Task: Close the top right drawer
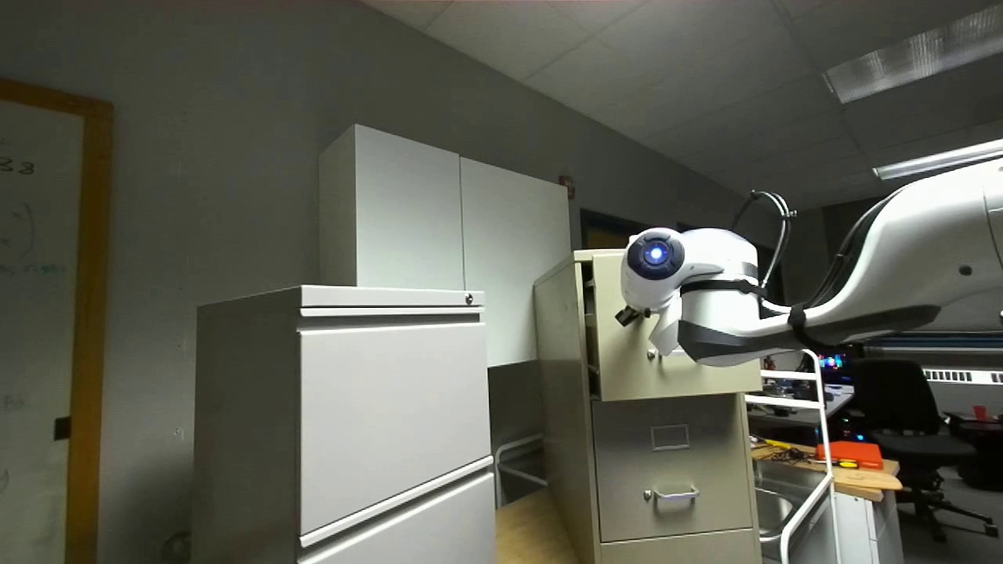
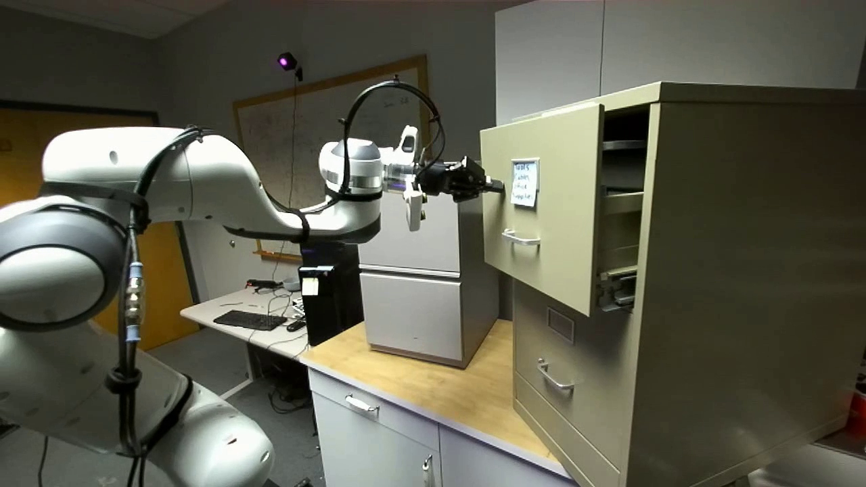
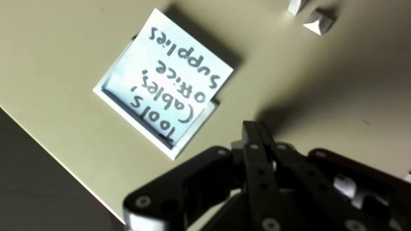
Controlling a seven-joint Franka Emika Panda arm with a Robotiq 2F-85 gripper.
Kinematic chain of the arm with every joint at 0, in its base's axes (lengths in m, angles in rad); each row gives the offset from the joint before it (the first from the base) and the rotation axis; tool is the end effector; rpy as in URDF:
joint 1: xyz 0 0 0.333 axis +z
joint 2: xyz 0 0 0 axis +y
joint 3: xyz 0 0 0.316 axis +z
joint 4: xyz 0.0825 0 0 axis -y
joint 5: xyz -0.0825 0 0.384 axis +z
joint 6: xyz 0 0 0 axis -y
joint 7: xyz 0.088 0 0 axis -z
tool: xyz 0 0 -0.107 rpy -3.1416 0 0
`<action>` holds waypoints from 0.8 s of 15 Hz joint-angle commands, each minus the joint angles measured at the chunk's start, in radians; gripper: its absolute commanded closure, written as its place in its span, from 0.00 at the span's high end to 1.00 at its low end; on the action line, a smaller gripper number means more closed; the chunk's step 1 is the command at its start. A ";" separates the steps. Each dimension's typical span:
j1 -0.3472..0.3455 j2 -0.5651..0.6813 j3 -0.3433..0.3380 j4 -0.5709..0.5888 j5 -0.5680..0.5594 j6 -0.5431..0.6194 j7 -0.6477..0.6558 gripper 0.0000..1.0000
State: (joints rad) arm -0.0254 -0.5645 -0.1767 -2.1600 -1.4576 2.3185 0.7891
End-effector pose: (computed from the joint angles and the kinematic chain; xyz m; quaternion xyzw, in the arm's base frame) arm 0.4105 -0.1272 0.7052 0.7555 -0.1240 0.4362 0.4727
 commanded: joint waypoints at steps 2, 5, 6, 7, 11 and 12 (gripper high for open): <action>-0.007 0.194 -0.074 0.177 0.105 0.137 -0.059 0.00; -0.022 0.244 -0.077 0.222 0.178 0.169 -0.108 0.00; -0.028 0.259 -0.076 0.236 0.201 0.173 -0.123 0.00; -0.034 0.271 -0.074 0.248 0.225 0.173 -0.139 0.00; -0.053 0.306 -0.070 0.289 0.337 0.181 -0.209 0.00; -0.059 0.312 -0.068 0.299 0.361 0.182 -0.226 0.00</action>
State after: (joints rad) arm -0.0599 -0.4105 -0.2276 -1.9796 -1.1718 2.4076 0.6149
